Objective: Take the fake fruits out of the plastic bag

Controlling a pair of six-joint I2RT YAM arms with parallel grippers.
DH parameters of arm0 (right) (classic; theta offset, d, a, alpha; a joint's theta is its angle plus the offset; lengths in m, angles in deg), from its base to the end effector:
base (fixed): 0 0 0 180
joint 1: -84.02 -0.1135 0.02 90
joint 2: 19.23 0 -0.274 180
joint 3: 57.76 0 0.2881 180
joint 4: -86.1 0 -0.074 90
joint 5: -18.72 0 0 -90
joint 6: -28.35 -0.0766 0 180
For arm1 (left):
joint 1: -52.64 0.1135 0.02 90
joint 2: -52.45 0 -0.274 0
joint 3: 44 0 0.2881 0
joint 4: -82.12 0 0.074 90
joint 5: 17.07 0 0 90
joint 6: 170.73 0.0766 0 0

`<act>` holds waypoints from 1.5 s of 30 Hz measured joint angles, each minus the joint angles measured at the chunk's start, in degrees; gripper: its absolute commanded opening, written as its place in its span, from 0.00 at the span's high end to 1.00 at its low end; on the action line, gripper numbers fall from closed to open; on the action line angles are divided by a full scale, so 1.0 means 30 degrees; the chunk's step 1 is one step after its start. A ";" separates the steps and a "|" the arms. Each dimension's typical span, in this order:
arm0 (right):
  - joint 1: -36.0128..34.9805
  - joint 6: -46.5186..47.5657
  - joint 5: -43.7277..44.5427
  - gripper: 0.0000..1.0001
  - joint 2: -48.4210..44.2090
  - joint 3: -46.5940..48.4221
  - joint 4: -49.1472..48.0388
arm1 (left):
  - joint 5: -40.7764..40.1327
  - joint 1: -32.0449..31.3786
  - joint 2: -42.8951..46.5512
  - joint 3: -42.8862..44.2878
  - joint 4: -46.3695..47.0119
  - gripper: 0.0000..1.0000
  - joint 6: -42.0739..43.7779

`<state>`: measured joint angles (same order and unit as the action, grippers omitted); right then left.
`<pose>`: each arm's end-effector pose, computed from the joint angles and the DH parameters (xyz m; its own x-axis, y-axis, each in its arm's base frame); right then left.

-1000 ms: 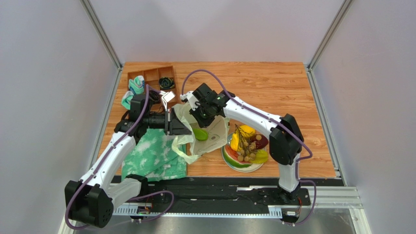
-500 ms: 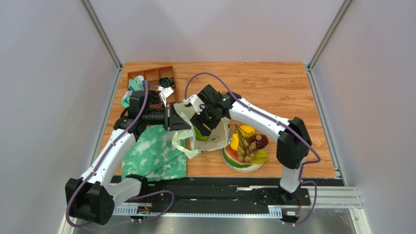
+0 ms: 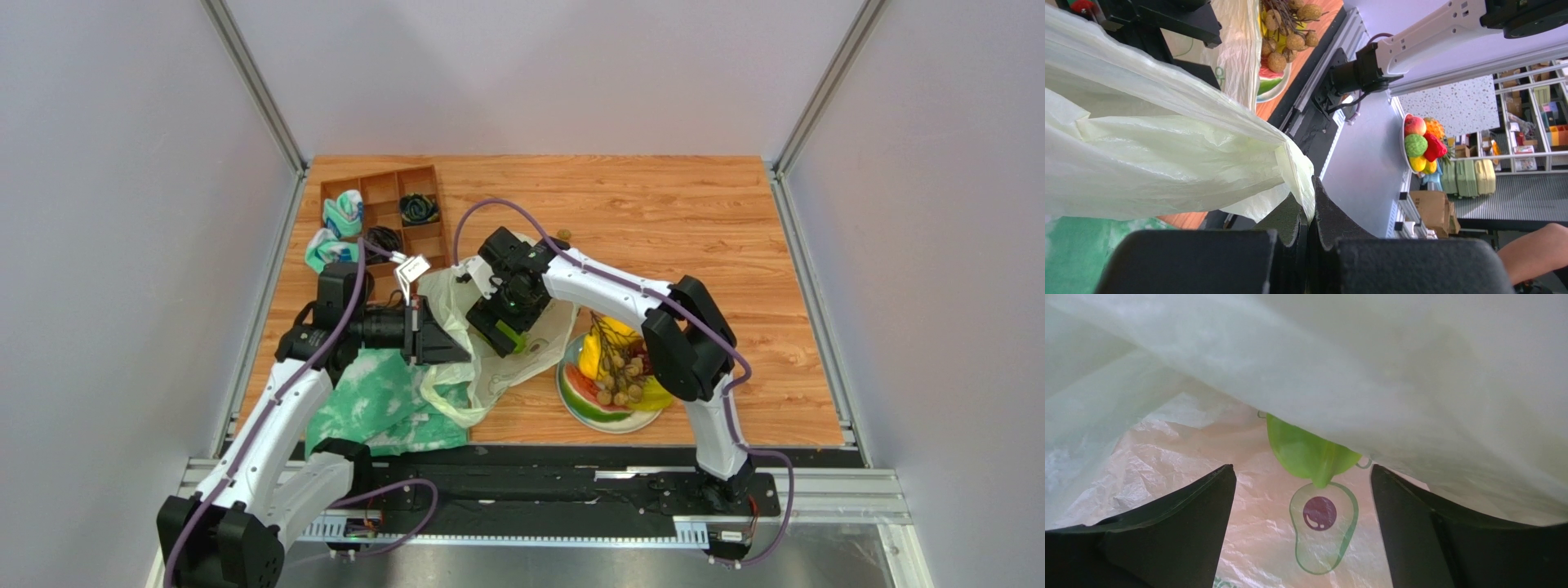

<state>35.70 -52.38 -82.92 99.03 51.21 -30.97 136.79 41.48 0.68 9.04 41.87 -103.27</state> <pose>0.3073 0.3684 0.1664 -0.5005 -0.7994 -0.3323 -0.8644 0.4828 0.1404 0.2047 -0.1105 0.2673 -0.8651 -0.0015 -0.5015 0.4745 0.3211 -0.8196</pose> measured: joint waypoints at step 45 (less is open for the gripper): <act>0.0503 0.6885 0.0022 0.62 -1.0681 -0.5472 0.5166 | -0.2004 0.0350 -0.3956 0.3096 0.3504 1.00 -0.1464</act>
<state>37.21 -31.72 -82.86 66.98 34.79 -15.47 130.77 42.53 -11.19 18.33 52.38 -107.67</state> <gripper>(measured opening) 0.590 0.007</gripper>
